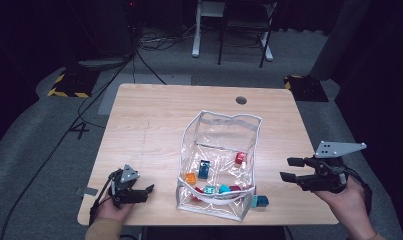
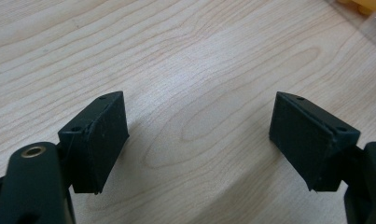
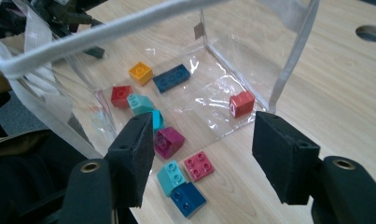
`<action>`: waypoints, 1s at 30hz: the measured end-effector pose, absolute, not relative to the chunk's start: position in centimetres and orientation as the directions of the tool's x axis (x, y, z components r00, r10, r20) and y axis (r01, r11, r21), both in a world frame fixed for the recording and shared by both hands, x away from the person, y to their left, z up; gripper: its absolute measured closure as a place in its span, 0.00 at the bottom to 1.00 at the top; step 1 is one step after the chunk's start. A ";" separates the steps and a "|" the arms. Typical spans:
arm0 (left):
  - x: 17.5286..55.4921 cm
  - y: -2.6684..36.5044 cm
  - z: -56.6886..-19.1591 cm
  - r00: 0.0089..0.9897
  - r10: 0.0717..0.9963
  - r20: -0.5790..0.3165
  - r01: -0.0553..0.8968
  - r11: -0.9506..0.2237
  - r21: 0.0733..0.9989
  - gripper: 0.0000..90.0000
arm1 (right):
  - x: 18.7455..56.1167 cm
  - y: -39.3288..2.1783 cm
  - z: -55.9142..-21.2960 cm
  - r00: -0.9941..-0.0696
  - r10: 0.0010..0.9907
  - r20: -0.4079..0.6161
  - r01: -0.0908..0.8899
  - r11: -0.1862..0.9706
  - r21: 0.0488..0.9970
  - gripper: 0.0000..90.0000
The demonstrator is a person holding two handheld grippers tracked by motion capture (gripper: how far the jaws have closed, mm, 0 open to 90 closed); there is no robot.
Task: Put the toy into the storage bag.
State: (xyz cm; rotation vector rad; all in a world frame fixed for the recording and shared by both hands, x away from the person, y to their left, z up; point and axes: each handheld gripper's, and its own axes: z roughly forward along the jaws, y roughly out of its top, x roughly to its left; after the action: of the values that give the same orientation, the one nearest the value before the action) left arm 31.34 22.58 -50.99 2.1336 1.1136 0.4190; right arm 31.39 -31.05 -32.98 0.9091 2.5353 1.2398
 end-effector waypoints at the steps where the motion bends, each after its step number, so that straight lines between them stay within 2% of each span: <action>1: 31.3 22.6 -51.0 0.581 0.813 -0.028 0.593 -0.399 0.700 0.22 | 31.3 -31.1 -33.3 -0.796 0.596 0.105 0.450 0.466 0.762 0.44; 20: 31.3 22.6 -51.0 0.581 0.814 -0.029 0.593 -0.398 0.700 0.22 | 30.1 -30.9 -39.6 -0.822 0.551 0.142 0.461 0.497 0.735 0.44; 30: 31.3 22.6 -51.0 0.581 0.813 -0.028 0.593 -0.399 0.700 0.22 | 29.4 -29.4 -43.1 -0.832 0.545 0.106 0.456 0.563 0.690 0.43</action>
State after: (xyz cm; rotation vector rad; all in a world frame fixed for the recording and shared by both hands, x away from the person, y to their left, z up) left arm 31.33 22.58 -50.99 2.1340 1.1140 0.4194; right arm 29.43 -29.44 -43.07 0.8586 2.6700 1.1256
